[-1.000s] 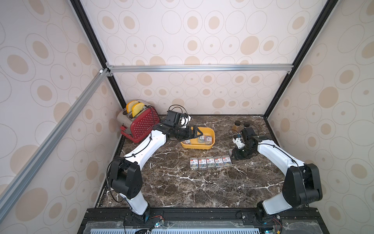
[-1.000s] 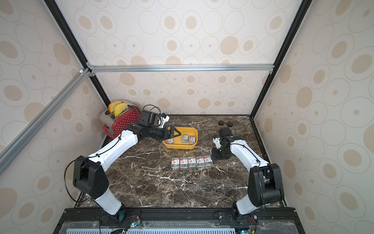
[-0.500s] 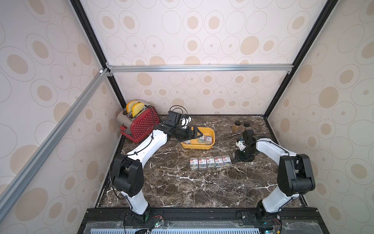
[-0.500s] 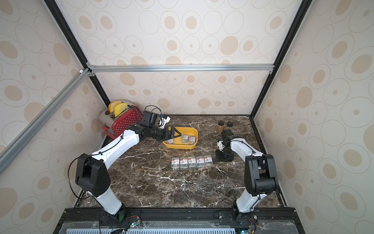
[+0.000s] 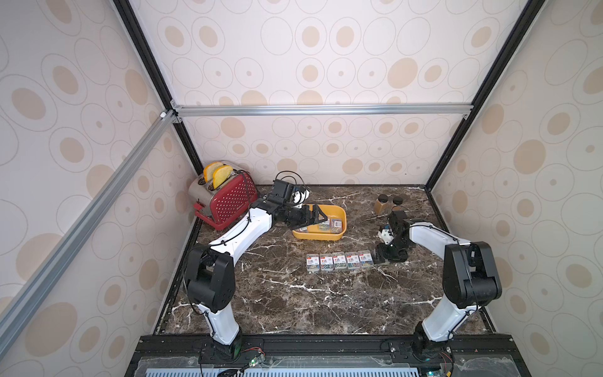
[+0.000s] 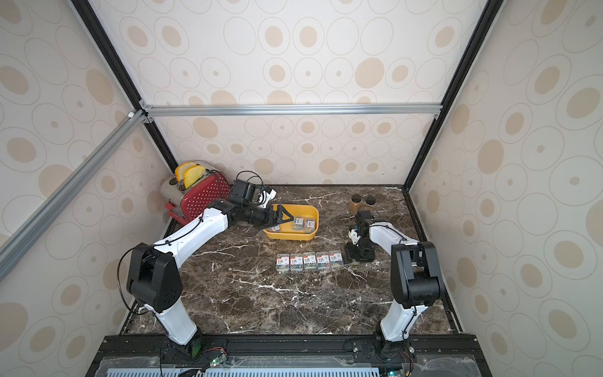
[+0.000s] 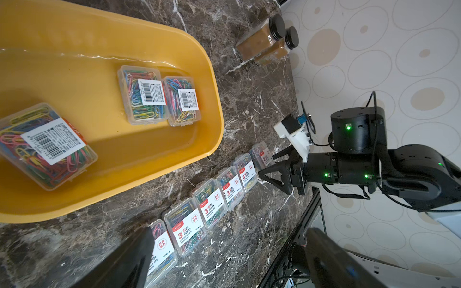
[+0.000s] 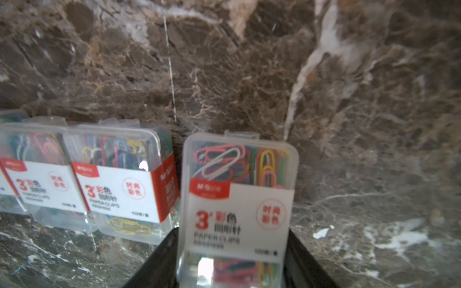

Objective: Take the paper clips out of the storage box
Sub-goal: Place the boxed paper clips at the center of the board.

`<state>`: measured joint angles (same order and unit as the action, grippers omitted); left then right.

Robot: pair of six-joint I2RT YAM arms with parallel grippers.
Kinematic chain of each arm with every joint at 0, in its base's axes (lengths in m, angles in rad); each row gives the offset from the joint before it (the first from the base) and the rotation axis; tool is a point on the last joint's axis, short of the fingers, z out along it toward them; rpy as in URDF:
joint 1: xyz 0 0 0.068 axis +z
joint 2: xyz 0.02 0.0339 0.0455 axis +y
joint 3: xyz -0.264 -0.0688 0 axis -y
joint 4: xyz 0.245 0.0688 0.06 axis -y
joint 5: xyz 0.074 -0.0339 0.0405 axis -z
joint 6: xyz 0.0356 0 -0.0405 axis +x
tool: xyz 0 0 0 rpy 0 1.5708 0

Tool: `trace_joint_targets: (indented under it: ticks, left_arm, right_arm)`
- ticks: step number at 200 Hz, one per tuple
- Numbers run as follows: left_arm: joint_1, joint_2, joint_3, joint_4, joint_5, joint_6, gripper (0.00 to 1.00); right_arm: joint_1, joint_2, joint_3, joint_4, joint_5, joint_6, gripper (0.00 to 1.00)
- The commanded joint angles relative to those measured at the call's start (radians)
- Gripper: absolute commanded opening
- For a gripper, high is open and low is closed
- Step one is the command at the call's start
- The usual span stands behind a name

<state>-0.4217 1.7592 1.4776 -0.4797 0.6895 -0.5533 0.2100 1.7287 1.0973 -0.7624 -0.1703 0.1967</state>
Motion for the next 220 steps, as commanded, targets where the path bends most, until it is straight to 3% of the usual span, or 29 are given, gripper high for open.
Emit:
trace_joint_targets:
  ticks: [1, 37, 132, 220]
  left_arm:
    - [-0.002, 0.014, 0.05, 0.009, 0.014, 0.02, 0.98]
    - [-0.003, 0.017, 0.056, 0.01, 0.018, 0.016, 0.98]
    - [-0.003, 0.015, 0.056, 0.009, 0.018, 0.018, 0.96]
    - [-0.003, 0.033, 0.082, -0.022, 0.007, 0.044, 0.96]
  right_arm:
    - [0.0, -0.016, 0.014, -0.013, -0.015, -0.003, 0.7]
    - [-0.004, -0.039, 0.029, -0.021, -0.016, 0.0, 0.72]
    - [-0.038, -0.014, 0.015, 0.04, -0.008, 0.036, 0.57]
    - [-0.041, 0.012, -0.016, 0.103, -0.122, 0.064, 0.52]
